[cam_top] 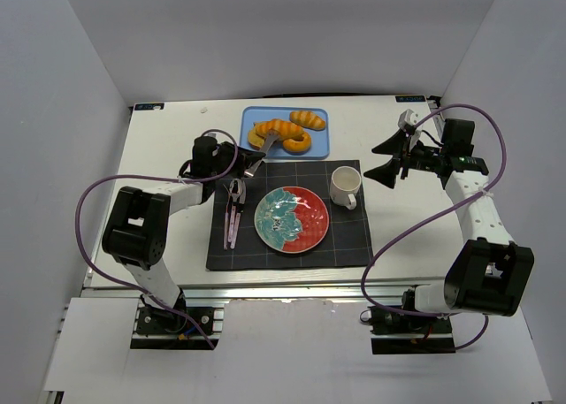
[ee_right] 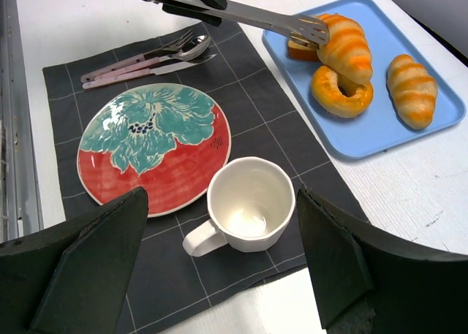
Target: Place the bread
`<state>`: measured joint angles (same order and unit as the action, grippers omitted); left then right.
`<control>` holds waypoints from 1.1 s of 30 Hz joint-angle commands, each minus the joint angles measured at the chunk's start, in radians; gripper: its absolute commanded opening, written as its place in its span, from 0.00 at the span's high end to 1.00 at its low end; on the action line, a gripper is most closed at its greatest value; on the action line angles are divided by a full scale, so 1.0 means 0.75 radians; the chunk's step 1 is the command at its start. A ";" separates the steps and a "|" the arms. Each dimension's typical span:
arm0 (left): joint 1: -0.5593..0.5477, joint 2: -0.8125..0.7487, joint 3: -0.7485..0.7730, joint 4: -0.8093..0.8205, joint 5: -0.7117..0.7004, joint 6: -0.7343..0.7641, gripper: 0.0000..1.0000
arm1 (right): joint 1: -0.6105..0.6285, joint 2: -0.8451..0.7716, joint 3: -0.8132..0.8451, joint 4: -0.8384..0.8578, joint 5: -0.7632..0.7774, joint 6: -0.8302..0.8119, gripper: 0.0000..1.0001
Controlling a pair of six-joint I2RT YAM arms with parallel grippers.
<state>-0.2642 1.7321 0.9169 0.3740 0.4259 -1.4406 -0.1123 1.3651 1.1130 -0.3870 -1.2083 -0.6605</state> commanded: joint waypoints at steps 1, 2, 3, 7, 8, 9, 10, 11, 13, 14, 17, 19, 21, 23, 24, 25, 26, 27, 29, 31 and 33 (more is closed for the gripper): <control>-0.004 -0.092 -0.004 0.033 0.005 0.031 0.98 | -0.014 -0.037 0.013 0.001 -0.044 -0.005 0.13; -0.006 -0.121 -0.003 0.021 0.009 0.053 1.00 | -0.012 -0.037 0.017 -0.005 -0.044 -0.009 0.13; -0.006 -0.139 -0.003 0.007 0.007 0.068 1.00 | -0.012 -0.039 0.023 -0.012 -0.044 -0.015 0.13; -0.008 -0.264 -0.030 -0.063 0.025 0.196 1.00 | -0.014 -0.039 0.044 -0.083 -0.037 -0.070 0.13; -0.008 -0.292 -0.075 -0.057 0.035 0.239 1.00 | -0.014 -0.041 0.048 -0.099 -0.037 -0.109 0.13; -0.008 -0.356 -0.101 -0.065 0.060 0.268 1.00 | -0.012 -0.039 0.056 -0.116 -0.035 -0.129 0.13; -0.008 -0.393 -0.134 -0.063 0.066 0.291 1.00 | -0.014 -0.039 0.060 -0.126 -0.033 -0.146 0.13; -0.012 -0.431 -0.165 -0.085 0.072 0.343 1.00 | -0.012 -0.041 0.064 -0.142 -0.033 -0.166 0.14; -0.018 -0.552 -0.265 -0.102 0.109 0.391 1.00 | -0.012 -0.039 0.070 -0.153 -0.031 -0.177 0.14; -0.028 -0.593 -0.296 -0.153 0.119 0.446 1.00 | -0.012 -0.037 0.073 -0.159 -0.031 -0.179 0.14; -0.059 -0.738 -0.416 -0.247 0.181 0.495 1.00 | -0.012 -0.028 0.089 -0.167 -0.035 -0.179 0.14; -0.087 -0.832 -0.496 -0.322 0.207 0.514 1.00 | -0.012 -0.014 0.103 -0.175 -0.035 -0.177 0.14; -0.130 -0.884 -0.541 -0.357 0.213 0.526 1.00 | -0.012 -0.008 0.117 -0.192 -0.031 -0.175 0.14; -0.173 -0.935 -0.597 -0.378 0.215 0.520 1.00 | -0.012 0.000 0.128 -0.200 -0.027 -0.177 0.14; -0.184 -0.943 -0.609 -0.386 0.215 0.524 1.00 | -0.012 0.000 0.130 -0.204 -0.027 -0.177 0.14; -0.202 -0.951 -0.615 -0.419 0.224 0.542 1.00 | -0.012 0.000 0.132 -0.206 -0.027 -0.171 0.14; -0.210 -0.951 -0.613 -0.439 0.228 0.554 1.00 | -0.012 0.000 0.132 -0.208 -0.029 -0.171 0.14; -0.216 -0.949 -0.609 -0.458 0.232 0.569 1.00 | -0.012 -0.002 0.130 -0.210 -0.029 -0.171 0.14; -0.222 -0.949 -0.597 -0.539 0.244 0.614 1.00 | -0.012 -0.006 0.128 -0.214 -0.025 -0.169 0.14; -0.223 -0.949 -0.591 -0.574 0.252 0.638 1.00 | -0.012 -0.012 0.124 -0.216 -0.023 -0.169 0.14; -0.223 -0.941 -0.578 -0.636 0.258 0.675 1.00 | -0.012 -0.022 0.114 -0.216 -0.019 -0.169 0.14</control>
<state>-0.4278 1.0489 0.4530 -0.0380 0.5877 -0.9993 -0.1177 1.3651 1.1690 -0.5312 -1.2076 -0.7723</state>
